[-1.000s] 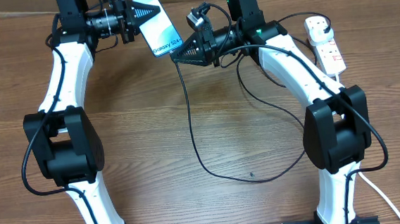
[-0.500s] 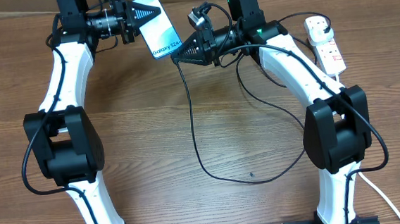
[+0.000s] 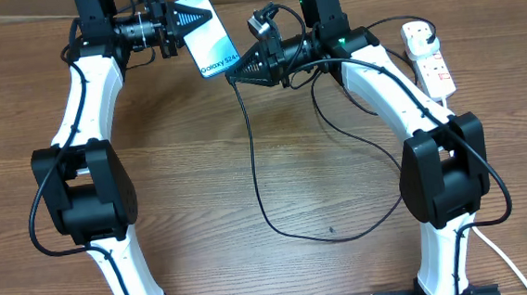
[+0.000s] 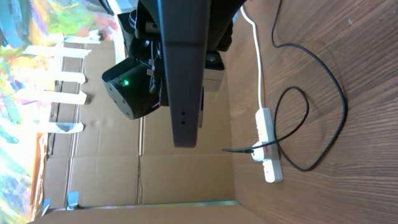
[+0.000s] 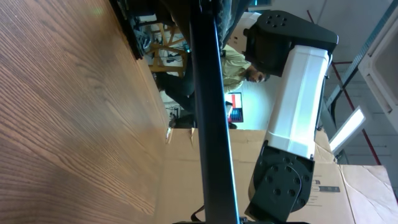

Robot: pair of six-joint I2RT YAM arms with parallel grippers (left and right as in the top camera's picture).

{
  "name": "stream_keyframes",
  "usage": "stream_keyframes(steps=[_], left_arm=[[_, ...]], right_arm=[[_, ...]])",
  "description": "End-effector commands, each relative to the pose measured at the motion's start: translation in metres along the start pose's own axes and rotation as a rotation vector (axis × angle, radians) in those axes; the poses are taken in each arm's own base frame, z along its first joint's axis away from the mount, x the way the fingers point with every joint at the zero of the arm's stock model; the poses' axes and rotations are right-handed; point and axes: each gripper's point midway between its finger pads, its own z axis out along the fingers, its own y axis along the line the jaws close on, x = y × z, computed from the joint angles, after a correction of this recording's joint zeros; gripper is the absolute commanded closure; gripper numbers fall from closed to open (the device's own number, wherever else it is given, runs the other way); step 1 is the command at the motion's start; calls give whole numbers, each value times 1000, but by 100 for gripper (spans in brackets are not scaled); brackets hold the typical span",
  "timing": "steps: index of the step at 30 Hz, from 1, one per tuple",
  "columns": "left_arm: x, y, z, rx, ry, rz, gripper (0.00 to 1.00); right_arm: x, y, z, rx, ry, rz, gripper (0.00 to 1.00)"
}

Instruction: Plug charger to phone and switch on socket

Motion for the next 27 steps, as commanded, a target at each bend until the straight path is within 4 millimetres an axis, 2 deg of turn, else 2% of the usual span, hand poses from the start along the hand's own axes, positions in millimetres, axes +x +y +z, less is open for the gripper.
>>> stream_keyframes(steps=[1, 6, 12, 15, 19, 20, 21, 24, 27], left_arm=[[21, -19, 3, 72, 117, 12, 96], [15, -17, -4, 64, 91, 12, 96], [9, -15, -12, 57, 64, 13, 96], [7, -13, -13, 50, 51, 12, 96], [5, -13, -13, 45, 43, 12, 96], [5, -13, -13, 45, 43, 13, 96], [5, -12, -13, 42, 38, 12, 96], [3, -11, -13, 36, 30, 15, 96], [3, -11, -13, 37, 30, 16, 96]], right_arm=[[-13, -6, -13, 54, -77, -26, 96], [-9, -13, -13, 77, -71, -50, 96], [0, -53, -18, 259, -101, -4, 96], [1, -84, -27, 434, -135, 11, 96], [0, -144, -55, 867, -237, 32, 96], [0, -150, -56, 928, -247, 20, 96], [1, -158, -54, 1005, -254, -4, 96], [2, -168, -36, 1088, -244, -64, 96], [4, -181, -16, 1108, -221, -88, 96]])
